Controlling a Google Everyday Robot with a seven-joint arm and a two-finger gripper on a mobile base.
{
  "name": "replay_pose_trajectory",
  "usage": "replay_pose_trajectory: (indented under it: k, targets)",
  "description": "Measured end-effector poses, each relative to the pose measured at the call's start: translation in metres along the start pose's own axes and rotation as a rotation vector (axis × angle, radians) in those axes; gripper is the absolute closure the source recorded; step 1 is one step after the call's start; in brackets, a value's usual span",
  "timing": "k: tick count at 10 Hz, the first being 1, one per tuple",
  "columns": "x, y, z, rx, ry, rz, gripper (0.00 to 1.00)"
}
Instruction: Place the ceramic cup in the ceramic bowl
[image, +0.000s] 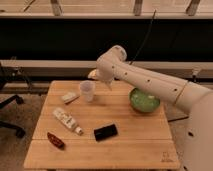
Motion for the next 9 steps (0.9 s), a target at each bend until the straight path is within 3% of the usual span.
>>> replay_pose_trajectory:
  k: [3,7,9]
  targets:
    - [-0.001,0.0,0.004,-0.018,-0.017,-0.008,0.2]
    - [-0.012,0.013,0.051,-0.091,-0.096,-0.033,0.2]
    - [-0.013,0.017,0.062,-0.116,-0.117,-0.042,0.2]
